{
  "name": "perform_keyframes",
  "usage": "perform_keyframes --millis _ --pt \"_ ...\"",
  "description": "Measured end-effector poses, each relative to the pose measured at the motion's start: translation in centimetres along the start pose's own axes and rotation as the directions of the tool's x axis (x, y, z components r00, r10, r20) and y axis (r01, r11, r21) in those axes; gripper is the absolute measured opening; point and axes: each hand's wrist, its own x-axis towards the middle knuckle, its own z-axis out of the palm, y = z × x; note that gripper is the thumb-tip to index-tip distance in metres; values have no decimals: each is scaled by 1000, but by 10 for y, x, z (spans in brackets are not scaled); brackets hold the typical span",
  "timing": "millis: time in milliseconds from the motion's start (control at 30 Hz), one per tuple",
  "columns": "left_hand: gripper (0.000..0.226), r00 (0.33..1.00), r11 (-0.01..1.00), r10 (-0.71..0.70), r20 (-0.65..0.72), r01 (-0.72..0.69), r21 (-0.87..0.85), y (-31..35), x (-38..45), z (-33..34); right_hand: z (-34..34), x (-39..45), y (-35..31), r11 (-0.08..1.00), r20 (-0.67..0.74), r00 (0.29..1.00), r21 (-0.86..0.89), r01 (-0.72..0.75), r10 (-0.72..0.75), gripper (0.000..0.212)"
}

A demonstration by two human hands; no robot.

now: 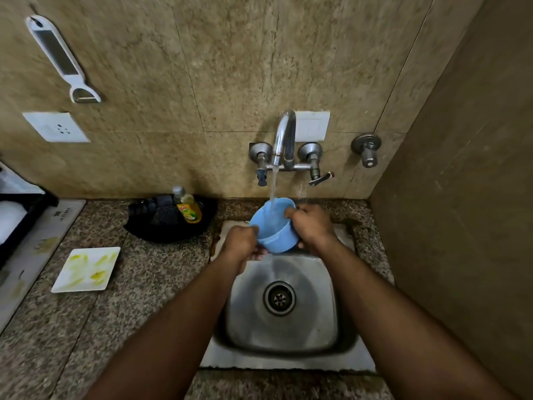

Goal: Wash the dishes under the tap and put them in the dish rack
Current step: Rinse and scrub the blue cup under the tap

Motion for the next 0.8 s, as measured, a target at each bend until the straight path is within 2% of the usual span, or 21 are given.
perform_keyframes --millis 67,167,267,333,433,500,600,700,800 --pt "34 997 998 -5 73 10 -65 2 -2 8 -6 2 -2 972 -52 979 -138 190 -199 37" --pt "28 992 987 24 123 -4 -162 8 -4 12 -14 0 0 904 -47 925 -235 357 -378 51" --pt "33 989 978 101 107 -79 -191 5 -3 11 -21 1 11 879 -41 899 -236 415 -436 52" --pt "42 983 973 125 138 -94 -211 2 -1 11 -23 0 17 859 -46 880 -246 448 -472 61" --pt "40 980 966 85 180 -37 -255 4 -1 12 -18 1 24 782 -7 852 -401 477 -524 85" --pt "39 982 958 34 187 21 -288 8 -1 12 -15 1 26 687 50 817 -514 514 -574 94" --pt "37 973 929 8 231 79 -362 13 -1 8 -14 2 29 520 103 737 -644 561 -668 88" --pt "36 973 866 -5 230 119 -485 16 2 1 -13 0 34 408 109 674 -721 559 -730 88" --pt "32 979 834 14 206 103 -543 18 4 -2 -11 -3 43 279 157 564 -743 609 -811 79"
